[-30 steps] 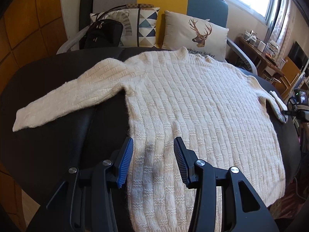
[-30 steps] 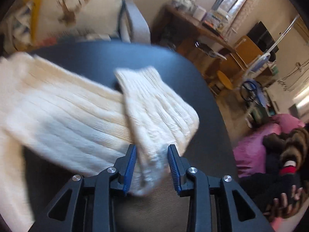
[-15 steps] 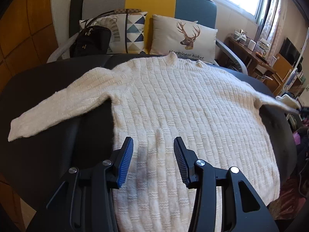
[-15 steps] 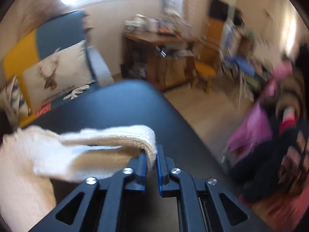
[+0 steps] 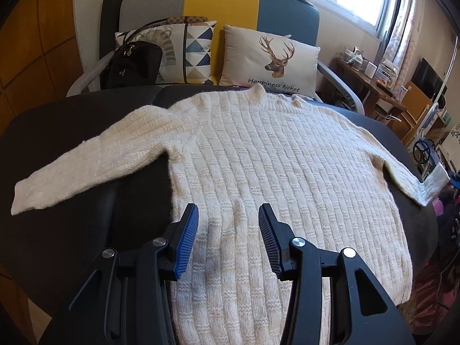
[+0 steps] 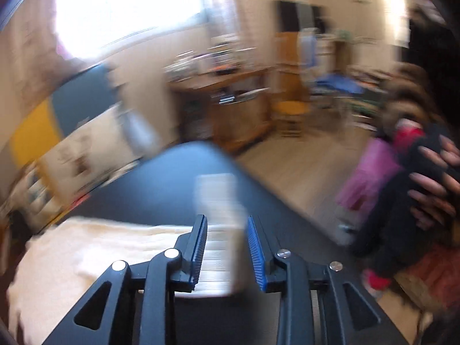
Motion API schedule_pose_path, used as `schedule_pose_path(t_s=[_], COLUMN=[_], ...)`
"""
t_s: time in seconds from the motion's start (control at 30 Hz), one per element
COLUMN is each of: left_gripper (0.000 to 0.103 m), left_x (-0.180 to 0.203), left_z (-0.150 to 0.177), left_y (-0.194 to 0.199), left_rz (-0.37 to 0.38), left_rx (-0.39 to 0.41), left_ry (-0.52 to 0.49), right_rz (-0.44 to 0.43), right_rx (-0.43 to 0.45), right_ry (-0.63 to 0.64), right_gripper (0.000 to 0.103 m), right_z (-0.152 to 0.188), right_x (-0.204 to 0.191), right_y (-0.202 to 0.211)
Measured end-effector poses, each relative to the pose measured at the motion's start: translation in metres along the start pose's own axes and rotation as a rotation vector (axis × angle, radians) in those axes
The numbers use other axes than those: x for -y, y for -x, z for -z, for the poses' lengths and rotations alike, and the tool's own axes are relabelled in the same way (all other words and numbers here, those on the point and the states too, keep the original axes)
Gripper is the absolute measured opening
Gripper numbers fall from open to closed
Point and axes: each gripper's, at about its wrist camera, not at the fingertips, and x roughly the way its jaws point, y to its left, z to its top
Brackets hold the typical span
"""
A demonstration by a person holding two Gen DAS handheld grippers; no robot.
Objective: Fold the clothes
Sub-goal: 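Pull the sleeve outward with the right gripper and lay it flat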
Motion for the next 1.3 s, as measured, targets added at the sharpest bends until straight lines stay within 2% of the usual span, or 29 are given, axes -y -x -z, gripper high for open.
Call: schedule_pose_path(t_s=[0.1,0.13,0.3,0.43,0.53,0.57,0.63,0.67,0.73,0.8,0.83,0.87,0.9,0.93,0.97,1.0,1.13,1.23,1.3], left_gripper=[0.047,0.047,0.047,0.047,0.047,0.047,0.047,0.047,0.047,0.047,0.047,0.047,0.047,0.047,0.047,0.047,0.047,0.047,0.047], left_x=[0.007,0.009,0.019,0.016,0.013,0.013,0.011,0.011,0.009,0.009,0.01,0.009,0.008,0.007,0.005,0.005,0.006,0.007,0.006], left_z=[-0.004,-0.006,-0.017,-0.021,-0.022,-0.022,-0.023,-0.023,-0.024,-0.025,-0.026,-0.026,-0.026,-0.026,-0.025,-0.024,-0.021,-0.02,-0.02], left_y=[-0.004,-0.005,0.001,0.001,-0.004,-0.006,-0.01,-0.012,-0.016,-0.015,-0.014,-0.013,-0.013,-0.013,-0.014,-0.016,-0.023,-0.026,-0.027], left_rz=[0.003,0.004,0.007,0.011,0.011,0.01,0.01,0.009,0.009,-0.001,-0.007,-0.007,-0.003,0.001,0.006,0.01,0.012,0.008,0.008], left_rx=[-0.002,-0.001,0.031,0.041,0.031,0.027,0.019,0.015,0.007,0.013,0.017,0.02,0.023,0.024,0.023,0.017,-0.005,-0.016,-0.02], left_ry=[-0.009,-0.016,-0.053,-0.05,-0.04,-0.037,-0.03,-0.027,-0.02,-0.025,-0.028,-0.023,-0.015,-0.009,0.001,0.007,0.01,0.007,0.009], right_rz=[-0.205,-0.234,-0.223,-0.167,-0.145,-0.132,-0.076,-0.029,0.01,0.05,0.049,0.002,-0.069,-0.2,-0.302,-0.338,-0.342,-0.235,-0.233], right_rx=[-0.127,-0.171,-0.339,-0.416,-0.399,-0.397,-0.362,-0.333,-0.257,-0.14,-0.116,-0.132,-0.156,-0.206,-0.258,-0.287,-0.384,-0.436,-0.374], right_ry=[0.147,0.186,0.303,0.368,0.426,0.442,0.489,0.519,0.527,0.509,0.479,0.438,0.396,0.357,0.354,0.387,0.519,0.625,0.673], right_gripper=[0.032,0.032,0.032,0.032,0.033,0.03,0.0,0.0,0.0,0.0,0.0,0.003,0.013,0.027,0.027,0.028,0.029,0.032,0.035], right_z=[-0.006,-0.007,-0.01,0.01,0.014,0.014,0.012,0.008,-0.01,-0.037,-0.049,-0.056,-0.062,-0.061,-0.057,-0.049,-0.014,0.008,0.013], right_x=[-0.06,-0.08,-0.136,-0.145,-0.15,-0.152,-0.159,-0.164,-0.17,-0.172,-0.17,-0.166,-0.163,-0.161,-0.163,-0.17,-0.197,-0.211,-0.215], right_y=[-0.042,-0.062,-0.152,-0.177,-0.176,-0.175,-0.173,-0.172,-0.161,-0.14,-0.135,-0.134,-0.134,-0.136,-0.138,-0.14,-0.155,-0.176,-0.174])
